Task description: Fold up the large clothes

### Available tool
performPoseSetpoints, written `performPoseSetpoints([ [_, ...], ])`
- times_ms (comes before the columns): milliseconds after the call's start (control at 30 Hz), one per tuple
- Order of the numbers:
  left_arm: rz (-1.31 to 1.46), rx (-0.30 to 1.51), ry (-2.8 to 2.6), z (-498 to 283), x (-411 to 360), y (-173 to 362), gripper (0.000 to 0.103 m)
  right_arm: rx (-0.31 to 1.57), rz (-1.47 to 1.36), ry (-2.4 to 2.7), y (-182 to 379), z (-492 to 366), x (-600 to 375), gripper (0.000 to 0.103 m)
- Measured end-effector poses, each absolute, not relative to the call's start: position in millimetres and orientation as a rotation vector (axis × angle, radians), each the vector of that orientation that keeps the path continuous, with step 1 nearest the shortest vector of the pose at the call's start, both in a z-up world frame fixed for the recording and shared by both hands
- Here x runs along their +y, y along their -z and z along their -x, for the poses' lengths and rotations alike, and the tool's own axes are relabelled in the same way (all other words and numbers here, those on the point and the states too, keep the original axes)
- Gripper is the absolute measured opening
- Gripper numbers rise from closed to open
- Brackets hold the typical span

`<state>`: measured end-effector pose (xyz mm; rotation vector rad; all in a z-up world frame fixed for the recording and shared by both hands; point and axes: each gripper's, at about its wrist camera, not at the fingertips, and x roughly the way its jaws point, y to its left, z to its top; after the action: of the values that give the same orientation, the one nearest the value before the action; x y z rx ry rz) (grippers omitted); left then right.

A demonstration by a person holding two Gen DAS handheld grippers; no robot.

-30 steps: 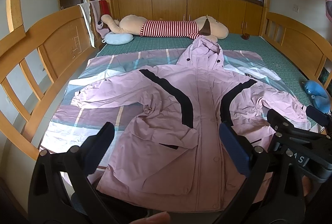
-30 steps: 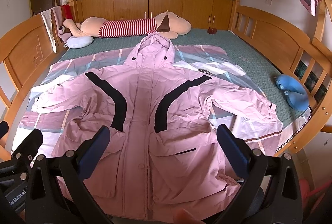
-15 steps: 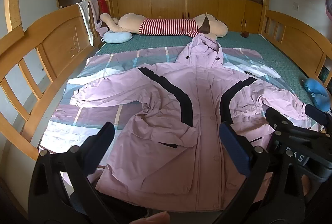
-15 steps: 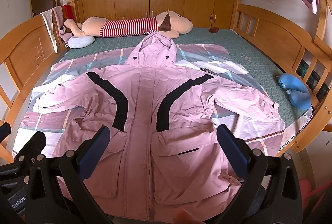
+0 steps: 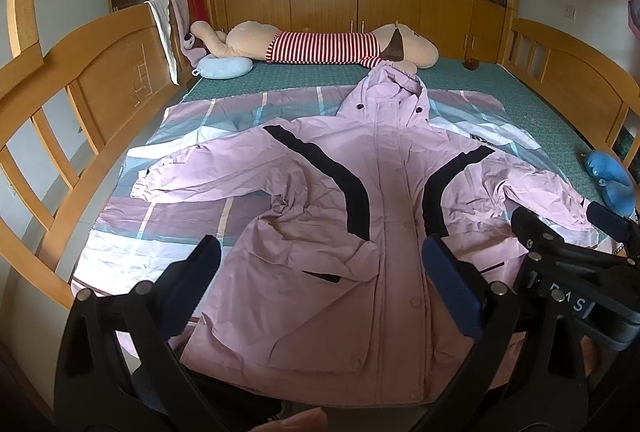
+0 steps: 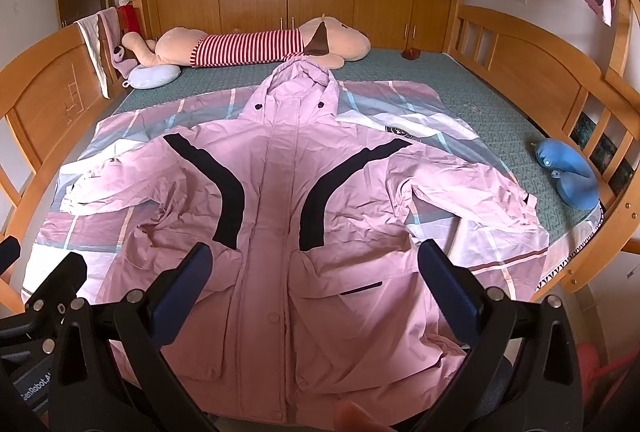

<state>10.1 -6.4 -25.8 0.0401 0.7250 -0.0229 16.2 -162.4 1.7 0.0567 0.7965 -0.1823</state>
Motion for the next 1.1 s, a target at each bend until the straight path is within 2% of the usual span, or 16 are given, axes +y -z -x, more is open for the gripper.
performPoseSetpoints([
  [900,-0.054,0.754,0.03,-20.1,-13.1,39.8,0.101,0.82,-0.067,0.17,11.4,-26.5,-172.0,0.102],
  [1100,-0.045,0.773,-0.03,-39.4,-14.9,59.7,0.101,0.705,-0.116,0.349,8.9,-38.6,-220.7,0.102],
])
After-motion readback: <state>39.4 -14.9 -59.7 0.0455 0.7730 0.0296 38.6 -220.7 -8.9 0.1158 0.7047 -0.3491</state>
